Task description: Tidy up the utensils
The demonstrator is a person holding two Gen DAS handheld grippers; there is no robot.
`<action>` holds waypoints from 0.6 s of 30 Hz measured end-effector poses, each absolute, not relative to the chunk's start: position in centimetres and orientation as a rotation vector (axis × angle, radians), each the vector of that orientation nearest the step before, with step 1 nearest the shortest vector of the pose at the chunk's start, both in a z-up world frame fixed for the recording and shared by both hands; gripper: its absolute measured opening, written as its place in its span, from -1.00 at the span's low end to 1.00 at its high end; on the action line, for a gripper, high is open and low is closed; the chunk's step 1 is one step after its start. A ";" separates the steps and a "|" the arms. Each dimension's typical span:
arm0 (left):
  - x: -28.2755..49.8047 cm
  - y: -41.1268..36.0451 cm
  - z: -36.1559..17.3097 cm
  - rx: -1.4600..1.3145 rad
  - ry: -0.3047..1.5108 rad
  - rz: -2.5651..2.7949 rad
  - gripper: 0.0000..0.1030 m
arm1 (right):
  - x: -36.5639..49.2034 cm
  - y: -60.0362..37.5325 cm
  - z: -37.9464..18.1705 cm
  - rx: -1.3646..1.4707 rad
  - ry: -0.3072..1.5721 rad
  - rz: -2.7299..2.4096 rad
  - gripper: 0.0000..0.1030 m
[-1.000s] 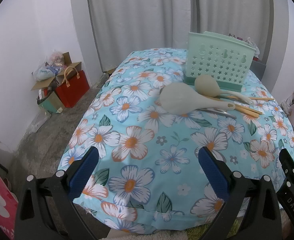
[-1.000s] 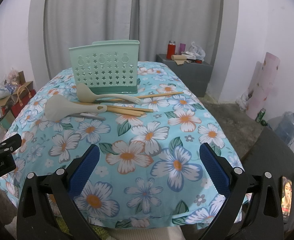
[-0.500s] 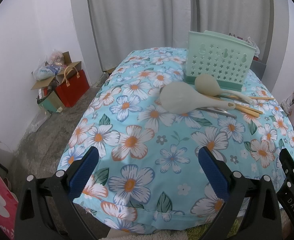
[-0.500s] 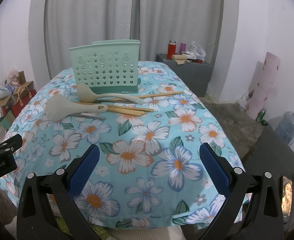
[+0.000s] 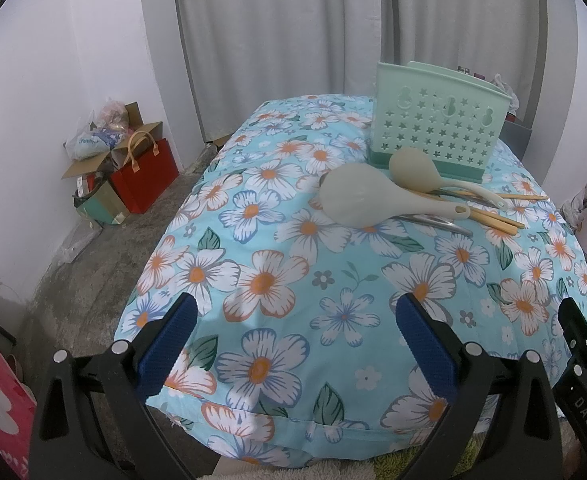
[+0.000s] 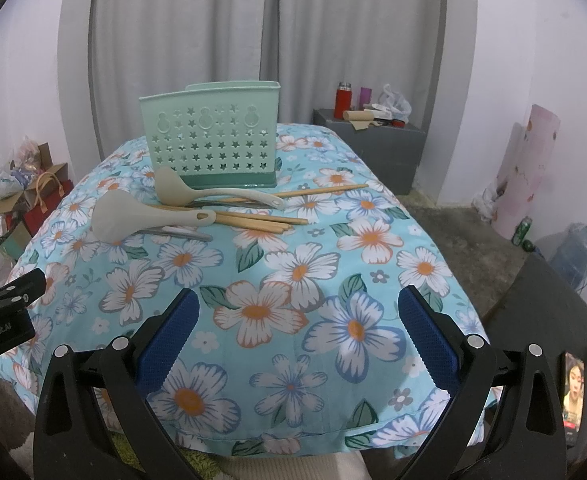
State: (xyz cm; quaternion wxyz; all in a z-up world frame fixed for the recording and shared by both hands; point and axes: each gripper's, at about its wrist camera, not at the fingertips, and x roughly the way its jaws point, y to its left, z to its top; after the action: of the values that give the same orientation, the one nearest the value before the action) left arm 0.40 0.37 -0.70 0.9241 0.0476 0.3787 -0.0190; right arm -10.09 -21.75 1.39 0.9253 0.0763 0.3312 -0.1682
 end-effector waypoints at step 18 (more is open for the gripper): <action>5.0 2.0 -2.4 0.089 0.813 -0.045 0.89 | -5.5 -20.3 0.0 0.100 0.770 -0.241 0.85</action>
State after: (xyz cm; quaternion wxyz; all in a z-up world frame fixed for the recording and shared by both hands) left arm 4.95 2.02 -2.36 0.9172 0.0431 0.3955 -0.0219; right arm -5.48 -20.34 0.01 0.9185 0.0488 0.3746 -0.1170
